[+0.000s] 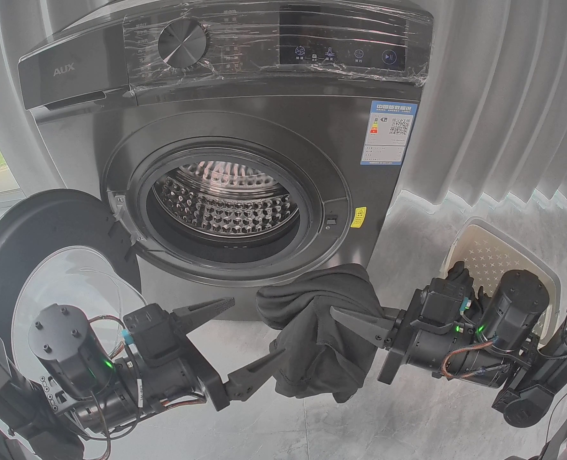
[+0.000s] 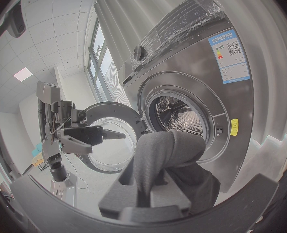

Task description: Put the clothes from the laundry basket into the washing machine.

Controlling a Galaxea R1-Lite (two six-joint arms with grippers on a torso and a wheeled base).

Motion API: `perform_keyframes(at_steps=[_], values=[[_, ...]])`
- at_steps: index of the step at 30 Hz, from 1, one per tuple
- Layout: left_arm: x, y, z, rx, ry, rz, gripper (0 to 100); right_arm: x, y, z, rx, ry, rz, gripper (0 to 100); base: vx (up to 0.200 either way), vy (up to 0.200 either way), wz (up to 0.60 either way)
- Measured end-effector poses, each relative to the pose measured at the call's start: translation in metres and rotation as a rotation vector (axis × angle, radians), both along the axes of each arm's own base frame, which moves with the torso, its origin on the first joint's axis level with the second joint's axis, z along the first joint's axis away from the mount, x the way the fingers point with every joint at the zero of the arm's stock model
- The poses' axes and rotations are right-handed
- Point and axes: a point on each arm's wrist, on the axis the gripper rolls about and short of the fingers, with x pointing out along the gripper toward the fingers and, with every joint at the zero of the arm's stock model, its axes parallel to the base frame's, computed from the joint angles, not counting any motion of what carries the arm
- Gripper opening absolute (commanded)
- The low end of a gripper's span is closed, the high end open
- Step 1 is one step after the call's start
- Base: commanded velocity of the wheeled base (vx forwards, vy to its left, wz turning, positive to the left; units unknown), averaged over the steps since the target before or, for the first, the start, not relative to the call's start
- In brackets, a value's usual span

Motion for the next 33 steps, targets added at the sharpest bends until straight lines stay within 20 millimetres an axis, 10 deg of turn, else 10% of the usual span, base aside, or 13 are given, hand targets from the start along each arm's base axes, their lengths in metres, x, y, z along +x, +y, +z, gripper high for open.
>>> perform_keyframes(at_steps=[17,33], values=[[-0.007,0.008,-0.016,0.101,0.008,-0.074,100,-0.003,0.001,0.000,-0.001,0.003,0.012,0,0.000,0.000,0.00],[0.026,-0.025,-0.034,0.132,0.005,-0.106,100,-0.008,0.008,0.000,0.003,0.006,0.039,0,0.000,0.000,0.00]])
